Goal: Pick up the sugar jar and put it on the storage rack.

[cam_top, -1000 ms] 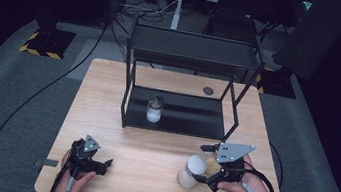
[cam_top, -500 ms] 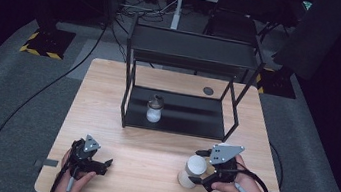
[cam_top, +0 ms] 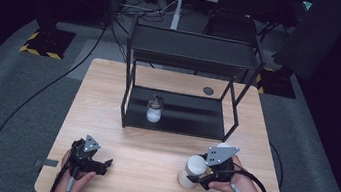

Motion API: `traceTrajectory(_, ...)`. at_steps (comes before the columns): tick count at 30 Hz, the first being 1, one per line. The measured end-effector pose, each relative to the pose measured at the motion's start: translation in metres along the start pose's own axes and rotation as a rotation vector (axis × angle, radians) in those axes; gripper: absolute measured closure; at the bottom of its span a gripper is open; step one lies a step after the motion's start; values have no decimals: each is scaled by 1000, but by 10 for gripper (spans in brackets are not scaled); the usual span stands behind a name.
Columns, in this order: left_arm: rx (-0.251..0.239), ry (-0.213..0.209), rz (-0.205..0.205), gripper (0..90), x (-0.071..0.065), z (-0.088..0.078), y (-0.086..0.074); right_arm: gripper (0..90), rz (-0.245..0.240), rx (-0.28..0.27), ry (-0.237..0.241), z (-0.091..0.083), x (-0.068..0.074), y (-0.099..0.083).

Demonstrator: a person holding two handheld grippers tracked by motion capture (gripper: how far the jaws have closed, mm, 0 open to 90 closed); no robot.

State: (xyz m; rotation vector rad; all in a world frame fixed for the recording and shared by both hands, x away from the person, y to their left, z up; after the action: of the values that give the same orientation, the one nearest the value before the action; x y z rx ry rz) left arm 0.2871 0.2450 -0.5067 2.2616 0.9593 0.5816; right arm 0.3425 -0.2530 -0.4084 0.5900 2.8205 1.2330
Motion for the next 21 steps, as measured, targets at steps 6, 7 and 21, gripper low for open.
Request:
traceTrajectory(6, 0, 0, 0, 16, 0, 0, 0, 334, -7, 12, -4, -1, 1, 3)
traceTrajectory(7, 0, 0, 0, 16, 0, 0, 0, 334, -7, 15, -2, -1, 1, 3)
traceTrajectory(21, 0, 0, 0, 16, 0, 0, 0, 334, -12, 21, 19, -10, 0, 19)
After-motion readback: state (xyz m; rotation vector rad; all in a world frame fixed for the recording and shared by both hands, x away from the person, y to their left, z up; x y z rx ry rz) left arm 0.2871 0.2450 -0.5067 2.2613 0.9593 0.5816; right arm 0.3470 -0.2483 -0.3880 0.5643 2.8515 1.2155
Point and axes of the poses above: each handheld gripper's, and its own axes: z roughly forward along the jaws, y roughly out of its top, x roughly to its left, the point moved 8 cm from there along z, roughly forward along the jaws, and after that the axes turned 14 degrees about z, right-handed, at the moved point
